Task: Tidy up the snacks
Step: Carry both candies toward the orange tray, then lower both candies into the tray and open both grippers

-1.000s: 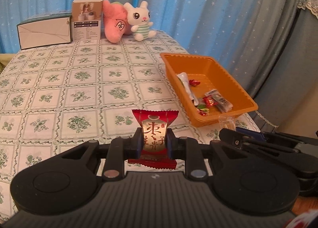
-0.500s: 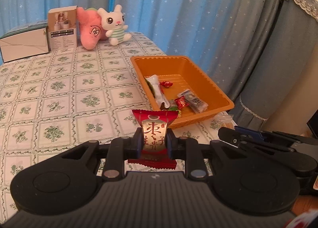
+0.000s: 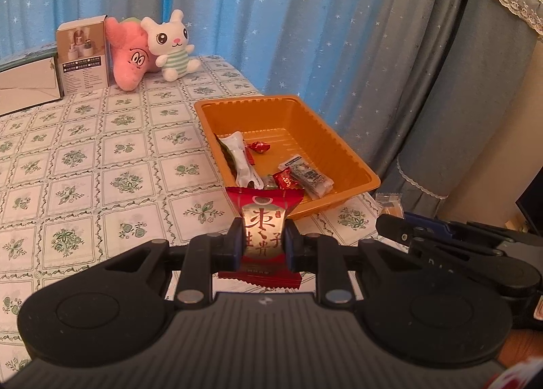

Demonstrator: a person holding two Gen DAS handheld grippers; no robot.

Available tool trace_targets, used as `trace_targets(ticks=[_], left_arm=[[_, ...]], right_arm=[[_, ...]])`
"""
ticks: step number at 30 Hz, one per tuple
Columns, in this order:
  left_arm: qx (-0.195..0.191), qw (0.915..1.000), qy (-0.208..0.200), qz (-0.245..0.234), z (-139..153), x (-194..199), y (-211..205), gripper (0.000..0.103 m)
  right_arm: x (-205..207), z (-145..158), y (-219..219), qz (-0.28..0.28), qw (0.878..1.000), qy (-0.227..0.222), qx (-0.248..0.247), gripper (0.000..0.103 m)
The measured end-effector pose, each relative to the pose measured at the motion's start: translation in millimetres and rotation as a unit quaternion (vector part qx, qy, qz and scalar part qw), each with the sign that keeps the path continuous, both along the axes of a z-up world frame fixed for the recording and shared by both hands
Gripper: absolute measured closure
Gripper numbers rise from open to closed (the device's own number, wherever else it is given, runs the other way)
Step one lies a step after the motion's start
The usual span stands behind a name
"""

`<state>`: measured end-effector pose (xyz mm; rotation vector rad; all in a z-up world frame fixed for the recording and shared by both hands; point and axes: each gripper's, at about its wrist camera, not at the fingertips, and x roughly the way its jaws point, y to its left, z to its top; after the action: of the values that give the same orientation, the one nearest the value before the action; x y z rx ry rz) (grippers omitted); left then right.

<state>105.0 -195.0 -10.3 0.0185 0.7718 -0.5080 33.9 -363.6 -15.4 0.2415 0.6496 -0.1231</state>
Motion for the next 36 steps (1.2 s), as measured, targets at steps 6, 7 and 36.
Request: trace_targets(ticks=[6,7,36], left_arm=[[0.001,1.0,0.001,-0.008,-1.2,7.0,-11.3,0.082],[0.0,1.0,0.001,-0.01,-1.5,8.1,-13.0,0.082],[0.001,0.9992,0.005,-0.04,-8.9,66.6,-61.4,0.082]], right_arm=[[4.0,0.0,-5.8,-0.005,1.0,0.0,-0.001,0.082],[4.7,0.3,-6.8,-0.006,1.0,0.0,-0.001,0.082],[66.1,6.9,-44.1,0.005,1.0,-0.003,-0.017,0.082]])
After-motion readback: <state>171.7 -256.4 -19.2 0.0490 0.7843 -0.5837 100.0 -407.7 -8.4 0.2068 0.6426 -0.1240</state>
